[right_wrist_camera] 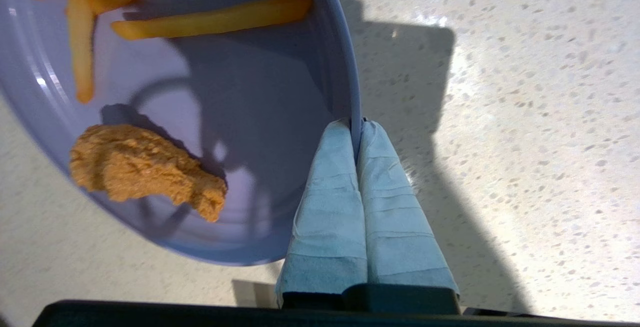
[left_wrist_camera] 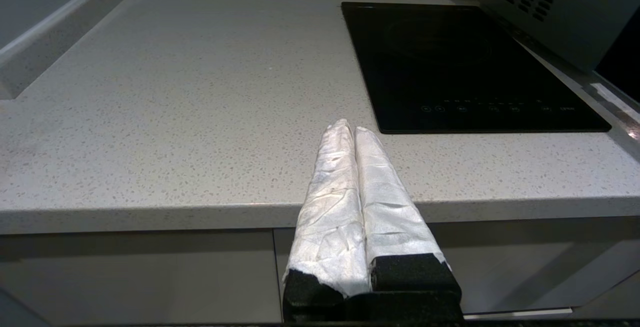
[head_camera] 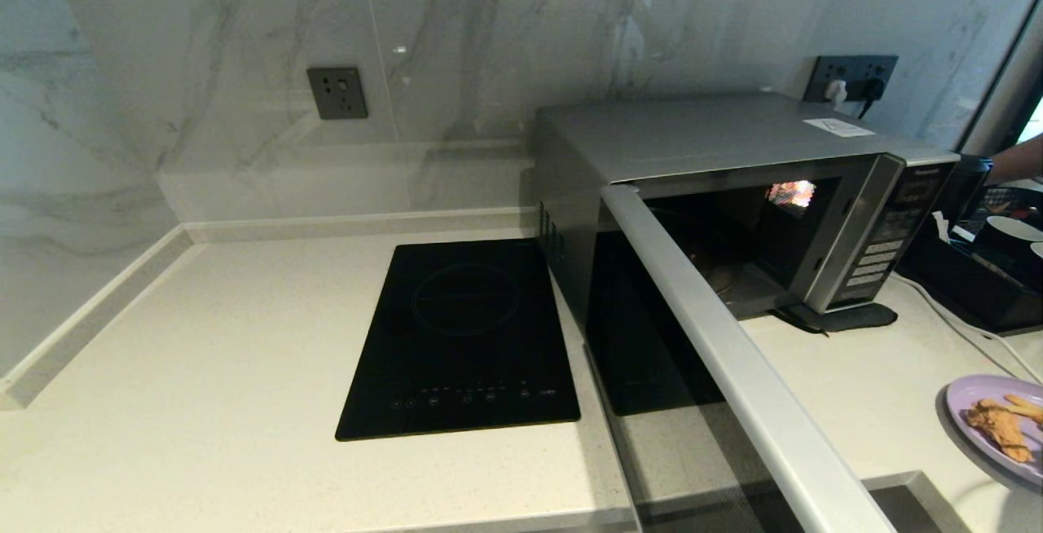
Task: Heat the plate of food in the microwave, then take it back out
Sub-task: Put the plate in the microwave oven
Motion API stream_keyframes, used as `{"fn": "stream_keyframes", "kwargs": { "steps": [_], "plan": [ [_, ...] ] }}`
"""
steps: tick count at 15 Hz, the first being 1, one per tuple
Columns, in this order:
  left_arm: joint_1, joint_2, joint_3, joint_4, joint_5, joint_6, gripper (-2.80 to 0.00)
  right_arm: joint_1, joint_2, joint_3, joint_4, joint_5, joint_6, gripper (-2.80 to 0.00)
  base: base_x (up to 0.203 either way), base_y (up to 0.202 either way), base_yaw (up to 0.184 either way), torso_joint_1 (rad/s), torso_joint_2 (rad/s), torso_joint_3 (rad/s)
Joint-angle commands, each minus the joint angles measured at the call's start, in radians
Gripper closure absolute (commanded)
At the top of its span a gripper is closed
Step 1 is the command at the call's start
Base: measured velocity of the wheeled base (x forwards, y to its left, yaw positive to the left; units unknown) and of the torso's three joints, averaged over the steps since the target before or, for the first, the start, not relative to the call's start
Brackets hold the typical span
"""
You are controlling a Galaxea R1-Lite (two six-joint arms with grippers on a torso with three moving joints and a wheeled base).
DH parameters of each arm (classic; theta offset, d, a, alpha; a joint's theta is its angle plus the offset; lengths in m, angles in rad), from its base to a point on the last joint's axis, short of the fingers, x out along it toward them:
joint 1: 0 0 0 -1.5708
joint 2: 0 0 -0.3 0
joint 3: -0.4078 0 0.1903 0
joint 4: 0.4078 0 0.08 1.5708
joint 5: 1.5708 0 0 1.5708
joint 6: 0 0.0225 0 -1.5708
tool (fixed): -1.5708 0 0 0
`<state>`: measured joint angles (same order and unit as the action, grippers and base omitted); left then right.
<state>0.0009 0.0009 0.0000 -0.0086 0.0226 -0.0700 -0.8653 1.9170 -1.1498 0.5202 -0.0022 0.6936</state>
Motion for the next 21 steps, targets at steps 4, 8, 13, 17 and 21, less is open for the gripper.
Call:
{"fn": "stream_keyframes", "kwargs": {
  "steps": [4, 8, 13, 17, 21],
  "plan": [
    [0.001, 0.001, 0.0, -0.001, 0.0, -0.001, 0.0, 0.0, -0.049, 0.004, 0.001, 0.055, 0.004, 0.0, 0.0, 0.0, 0.0, 0.0, 0.0, 0.0],
    [0.001, 0.001, 0.0, -0.001, 0.0, -0.001, 0.0, -0.002, -0.059, 0.003, 0.001, 0.1, 0.005, 0.0, 0.0, 0.0, 0.0, 0.0, 0.0, 0.0],
    [0.001, 0.001, 0.0, -0.001, 0.0, -0.001, 0.0, -0.012, -0.063, 0.013, 0.001, 0.173, 0.003, 0.0, 0.0, 0.0, 0.0, 0.0, 0.0, 0.0],
    [0.001, 0.001, 0.0, -0.001, 0.0, -0.002, 0.0, -0.031, -0.067, 0.013, 0.001, 0.248, -0.017, 0.0, 0.0, 0.0, 0.0, 0.0, 0.0, 0.0],
    [0.001, 0.001, 0.0, -0.001, 0.0, -0.001, 0.0, -0.041, -0.081, 0.029, -0.072, 0.3, -0.029, 0.0, 0.0, 0.0, 0.0, 0.0, 0.0, 0.0]
  ]
}}
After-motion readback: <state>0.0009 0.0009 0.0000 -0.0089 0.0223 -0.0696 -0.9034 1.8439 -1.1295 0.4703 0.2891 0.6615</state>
